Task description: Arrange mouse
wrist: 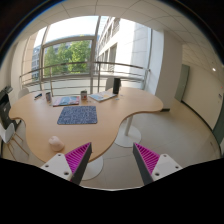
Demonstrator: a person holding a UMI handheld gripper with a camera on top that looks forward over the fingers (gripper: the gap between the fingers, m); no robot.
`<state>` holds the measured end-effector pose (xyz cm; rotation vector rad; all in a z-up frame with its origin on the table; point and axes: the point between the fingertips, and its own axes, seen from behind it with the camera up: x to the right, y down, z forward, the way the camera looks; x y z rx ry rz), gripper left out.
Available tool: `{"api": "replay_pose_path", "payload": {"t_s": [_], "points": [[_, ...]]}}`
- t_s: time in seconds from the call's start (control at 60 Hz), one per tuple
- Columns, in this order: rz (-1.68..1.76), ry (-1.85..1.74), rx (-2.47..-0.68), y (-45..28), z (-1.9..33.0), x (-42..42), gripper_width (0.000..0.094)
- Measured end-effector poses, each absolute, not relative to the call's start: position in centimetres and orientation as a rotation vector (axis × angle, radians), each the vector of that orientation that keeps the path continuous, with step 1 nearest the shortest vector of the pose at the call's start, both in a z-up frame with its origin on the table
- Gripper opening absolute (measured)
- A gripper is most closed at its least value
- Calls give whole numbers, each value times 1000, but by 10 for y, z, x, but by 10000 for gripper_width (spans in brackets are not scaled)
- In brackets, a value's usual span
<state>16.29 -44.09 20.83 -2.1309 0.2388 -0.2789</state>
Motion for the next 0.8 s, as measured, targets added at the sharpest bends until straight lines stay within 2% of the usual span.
{"api": "replay_pose_path", "payload": {"t_s": [0.117,0.367,0.583,0.8], "points": [[-276,201,-2177,-449,185,154,848],[-118,44,-2319,-450,77,54,846],[-35,-31,-2295,-363,28,-34,851],[-66,-59,-2299,-276,-9,-68,848]]}}
